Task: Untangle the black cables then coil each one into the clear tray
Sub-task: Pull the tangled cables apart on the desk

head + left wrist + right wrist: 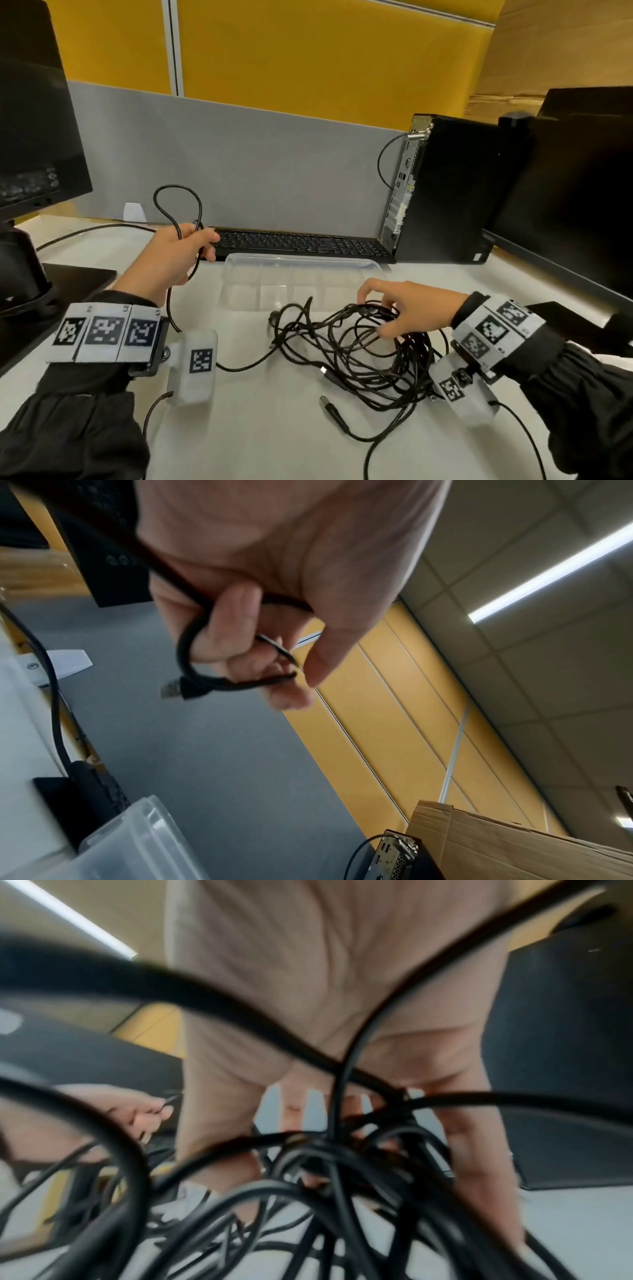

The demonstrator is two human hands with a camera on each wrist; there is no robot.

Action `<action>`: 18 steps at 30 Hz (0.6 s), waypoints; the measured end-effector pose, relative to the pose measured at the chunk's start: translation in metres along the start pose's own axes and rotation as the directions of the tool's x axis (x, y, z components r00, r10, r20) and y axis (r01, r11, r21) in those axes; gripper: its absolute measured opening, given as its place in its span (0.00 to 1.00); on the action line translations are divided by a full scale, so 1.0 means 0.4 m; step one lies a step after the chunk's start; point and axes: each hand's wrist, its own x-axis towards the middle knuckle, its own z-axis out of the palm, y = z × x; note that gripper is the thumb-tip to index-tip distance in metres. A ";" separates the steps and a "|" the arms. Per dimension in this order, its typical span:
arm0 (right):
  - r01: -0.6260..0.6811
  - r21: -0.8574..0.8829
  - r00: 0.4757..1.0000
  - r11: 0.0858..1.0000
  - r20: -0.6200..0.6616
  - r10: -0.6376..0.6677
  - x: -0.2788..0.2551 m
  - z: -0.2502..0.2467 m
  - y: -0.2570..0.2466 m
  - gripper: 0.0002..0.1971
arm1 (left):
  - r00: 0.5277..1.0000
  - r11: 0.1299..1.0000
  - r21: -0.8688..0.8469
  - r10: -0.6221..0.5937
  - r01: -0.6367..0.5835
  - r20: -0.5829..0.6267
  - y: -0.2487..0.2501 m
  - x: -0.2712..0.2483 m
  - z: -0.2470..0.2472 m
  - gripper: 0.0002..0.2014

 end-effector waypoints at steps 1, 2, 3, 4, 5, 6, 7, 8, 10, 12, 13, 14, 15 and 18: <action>-0.014 0.011 1.000 1.000 -0.020 0.014 -0.009 -0.007 0.006 0.23 | 1.000 1.000 0.023 -0.004 0.004 0.025 -0.001 -0.001 0.002 0.10; -0.020 -0.005 0.998 1.000 -0.051 0.019 -0.020 -0.012 0.008 0.24 | 0.999 0.999 0.038 -0.014 0.012 0.048 -0.002 -0.003 0.005 0.10; -0.005 -0.050 0.994 0.999 -0.108 0.000 -0.030 -0.014 0.007 0.24 | 0.998 0.999 0.049 -0.025 0.022 0.066 -0.004 -0.003 0.006 0.11; 0.025 -0.106 0.982 0.994 -0.186 -0.045 -0.043 -0.013 -0.002 0.21 | 0.996 0.998 0.061 -0.035 0.030 0.076 -0.007 -0.002 0.007 0.12; 0.075 -0.154 0.957 0.985 -0.266 -0.114 -0.058 -0.011 -0.020 0.17 | 0.996 0.997 0.075 -0.043 0.037 0.081 -0.010 -0.002 0.010 0.13; 0.128 -0.179 0.931 0.975 -0.318 -0.181 -0.075 -0.006 -0.045 0.14 | 0.995 0.995 0.095 -0.048 0.040 0.085 -0.012 -0.003 0.014 0.13; 0.172 -0.185 0.920 0.968 -0.321 -0.225 -0.088 0.001 -0.069 0.13 | 0.995 0.993 0.114 -0.048 0.038 0.091 -0.013 -0.005 0.019 0.14; 0.197 -0.183 0.933 0.963 -0.268 -0.242 -0.096 0.010 -0.093 0.15 | 0.994 0.991 0.130 -0.047 0.034 0.099 -0.014 -0.006 0.025 0.14; 0.152 -0.255 0.984 0.955 -0.054 -0.171 -0.093 0.042 -0.121 0.19 | 0.992 0.988 0.153 -0.045 0.026 0.122 -0.014 -0.010 0.035 0.13; 0.110 -0.473 0.994 0.874 0.079 -0.082 -0.075 0.081 -0.130 0.20 | 0.989 0.984 0.176 -0.047 0.022 0.142 -0.009 -0.015 0.042 0.11; 0.113 -0.562 0.993 0.819 0.085 -0.079 -0.065 0.096 -0.130 0.16 | 0.986 0.980 0.199 -0.055 0.023 0.155 -0.005 -0.021 0.045 0.12; 0.124 -0.606 0.992 0.786 0.068 -0.104 -0.059 0.105 -0.129 0.12 | 0.984 0.973 0.232 -0.062 0.021 0.169 -0.003 -0.027 0.049 0.12; 0.130 -0.615 0.990 0.778 0.044 -0.131 -0.056 0.105 -0.126 0.08 | 0.980 0.963 0.270 -0.061 0.008 0.190 0.004 -0.037 0.054 0.13; 0.141 -0.494 0.979 0.858 -0.057 -0.194 -0.068 0.050 -0.122 0.09 | 0.945 0.923 0.380 -0.073 -0.056 0.317 0.025 -0.073 0.068 0.25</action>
